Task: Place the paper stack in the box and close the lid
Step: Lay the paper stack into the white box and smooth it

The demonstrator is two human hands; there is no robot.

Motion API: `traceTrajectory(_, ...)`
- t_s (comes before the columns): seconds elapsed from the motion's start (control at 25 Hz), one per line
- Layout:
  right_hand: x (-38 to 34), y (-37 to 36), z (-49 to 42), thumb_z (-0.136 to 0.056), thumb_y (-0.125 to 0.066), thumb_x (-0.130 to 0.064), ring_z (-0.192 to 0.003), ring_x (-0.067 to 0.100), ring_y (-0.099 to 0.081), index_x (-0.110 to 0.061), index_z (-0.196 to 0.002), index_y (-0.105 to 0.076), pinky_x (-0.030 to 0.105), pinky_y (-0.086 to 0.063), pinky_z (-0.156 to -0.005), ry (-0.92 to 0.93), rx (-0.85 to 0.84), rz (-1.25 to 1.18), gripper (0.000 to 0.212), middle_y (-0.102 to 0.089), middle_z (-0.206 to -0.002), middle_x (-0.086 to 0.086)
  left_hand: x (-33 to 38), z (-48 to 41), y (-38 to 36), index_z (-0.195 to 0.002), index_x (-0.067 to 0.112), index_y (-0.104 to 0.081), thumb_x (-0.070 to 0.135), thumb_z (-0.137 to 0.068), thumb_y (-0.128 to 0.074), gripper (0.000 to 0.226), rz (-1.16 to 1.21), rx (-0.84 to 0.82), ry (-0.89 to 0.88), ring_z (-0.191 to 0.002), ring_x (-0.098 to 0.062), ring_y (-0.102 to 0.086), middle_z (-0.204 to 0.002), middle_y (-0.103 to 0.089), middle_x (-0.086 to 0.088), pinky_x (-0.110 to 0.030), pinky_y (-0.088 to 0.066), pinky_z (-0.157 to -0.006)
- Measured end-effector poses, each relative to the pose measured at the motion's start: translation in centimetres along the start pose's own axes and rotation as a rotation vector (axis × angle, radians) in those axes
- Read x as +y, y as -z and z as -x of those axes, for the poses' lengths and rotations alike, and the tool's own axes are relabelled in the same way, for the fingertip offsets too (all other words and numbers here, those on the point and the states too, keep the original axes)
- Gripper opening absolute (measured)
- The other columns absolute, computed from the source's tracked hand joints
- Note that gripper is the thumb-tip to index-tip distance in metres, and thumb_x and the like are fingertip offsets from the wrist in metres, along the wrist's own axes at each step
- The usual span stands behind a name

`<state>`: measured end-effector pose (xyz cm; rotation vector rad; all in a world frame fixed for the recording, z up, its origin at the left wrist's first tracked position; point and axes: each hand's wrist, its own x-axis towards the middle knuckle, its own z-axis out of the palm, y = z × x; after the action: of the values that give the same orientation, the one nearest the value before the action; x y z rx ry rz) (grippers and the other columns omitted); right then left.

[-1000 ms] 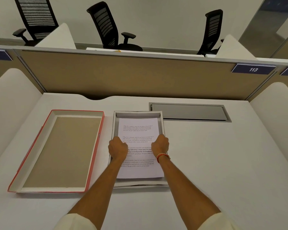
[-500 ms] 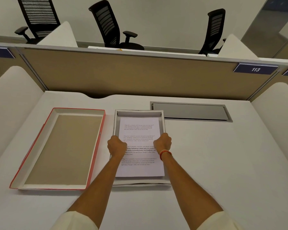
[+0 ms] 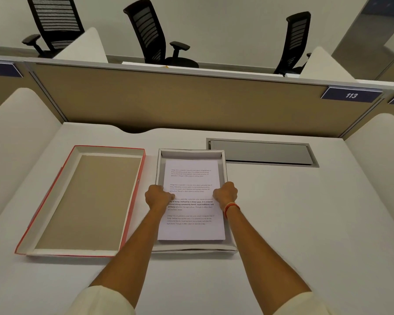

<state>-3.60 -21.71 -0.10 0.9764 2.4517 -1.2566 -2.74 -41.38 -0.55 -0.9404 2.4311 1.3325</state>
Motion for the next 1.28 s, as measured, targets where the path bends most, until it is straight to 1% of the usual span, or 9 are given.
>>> traceTrajectory(0.2,0.2,0.2,0.1,-0.087,-0.066,-0.002,-0.066,0.022,-0.055,-0.013,-0.059,-0.040,0.017,-0.033,-0.044,-0.020,-0.018,-0.004,0.040,-0.047,-0.062,0.001,-0.1,0.6,-0.1,-0.111,-0.003,-0.067,0.014,-0.072,-0.084,0.047,-0.001,0.018,-0.003,-0.098,-0.037,-0.069,-0.115,-0.070,-0.019,-0.035,-0.054,-0.080)
traceTrajectory(0.44,0.0,0.6,-0.1,-0.088,-0.067,-0.004,-0.084,0.030,-0.061,-0.002,-0.087,-0.051,0.026,-0.048,-0.070,-0.030,-0.075,-0.022,0.017,-0.059,-0.091,0.015,-0.2,0.5,0.4,-0.106,-0.001,-0.067,0.017,-0.074,-0.082,0.039,-0.028,-0.042,-0.024,-0.095,-0.036,-0.071,-0.113,-0.071,-0.019,-0.038,-0.056,-0.082)
traceTrajectory(0.56,-0.3,0.8,0.0,-0.089,-0.066,-0.003,-0.081,0.026,-0.057,-0.003,-0.080,-0.049,0.023,-0.045,-0.058,-0.012,-0.083,-0.022,0.019,-0.052,-0.072,0.007,-0.1,0.9,0.7,-0.099,-0.001,-0.062,0.019,-0.073,-0.083,0.039,-0.048,-0.069,-0.028,-0.094,-0.036,-0.069,-0.110,-0.069,-0.019,-0.039,-0.057,-0.083)
traceTrajectory(0.64,-0.7,0.8,0.1,-0.089,-0.064,-0.002,-0.081,0.025,-0.055,-0.003,-0.087,-0.049,0.024,-0.046,-0.062,0.014,-0.086,-0.002,0.016,-0.051,-0.073,0.007,-0.2,1.4,0.8,-0.100,-0.003,-0.061,0.019,-0.072,-0.084,0.042,-0.073,-0.069,-0.039,-0.094,-0.036,-0.069,-0.109,-0.069,-0.020,-0.040,-0.057,-0.084)
traceTrajectory(0.84,-2.2,1.2,0.3,-0.089,-0.062,0.000,-0.088,0.032,-0.062,0.000,-0.096,-0.059,0.026,-0.048,-0.072,0.139,-0.059,0.124,0.007,-0.057,-0.092,0.014,-1.5,3.9,0.5,-0.118,0.001,-0.059,0.015,-0.075,-0.081,0.051,-0.148,-0.013,-0.306,-0.108,-0.035,-0.066,-0.123,-0.066,-0.016,-0.041,-0.055,-0.091)
traceTrajectory(1.0,-4.2,1.7,0.0,-0.088,-0.066,-0.002,-0.082,0.024,-0.055,-0.005,-0.080,-0.050,0.020,-0.041,-0.051,0.308,-0.084,0.229,0.018,-0.054,-0.083,0.009,-2.8,5.1,-0.1,-0.147,0.017,-0.039,0.017,-0.078,-0.079,0.080,-0.269,-0.195,-0.498,-0.132,-0.027,-0.052,-0.146,-0.051,-0.004,-0.040,-0.042,-0.107)
traceTrajectory(1.08,-5.3,1.6,-0.2,-0.087,-0.069,-0.005,-0.091,0.028,-0.058,-0.002,-0.089,-0.058,0.026,-0.050,-0.065,0.413,-0.127,0.291,0.012,-0.059,-0.090,0.014,-3.3,5.4,-0.3,-0.149,0.026,-0.034,0.023,-0.080,-0.077,0.082,-0.462,-0.333,-0.615,-0.139,-0.024,-0.044,-0.153,-0.042,0.000,-0.040,-0.037,-0.113)
traceTrajectory(1.16,-6.4,1.6,-0.6,-0.087,-0.071,-0.009,-0.113,0.032,-0.059,0.002,-0.121,-0.058,0.035,-0.052,-0.094,0.540,-0.175,0.391,0.038,-0.062,-0.120,0.018,-3.8,5.7,-0.7,-0.150,0.030,-0.029,0.027,-0.082,-0.075,0.082,-0.659,-0.426,-0.730,-0.142,-0.023,-0.038,-0.158,-0.034,0.004,-0.040,-0.034,-0.115)
traceTrajectory(1.28,-8.2,1.9,-1.5,-0.088,-0.071,-0.015,-0.128,0.032,-0.052,-0.003,-0.137,-0.049,0.039,-0.045,-0.108,0.713,-0.241,0.618,0.055,-0.055,-0.139,0.016,-4.0,6.1,-1.3,-0.152,0.028,-0.025,0.029,-0.083,-0.073,0.084,-0.860,-0.469,-0.865,-0.145,-0.023,-0.032,-0.161,-0.026,0.004,-0.039,-0.030,-0.116)
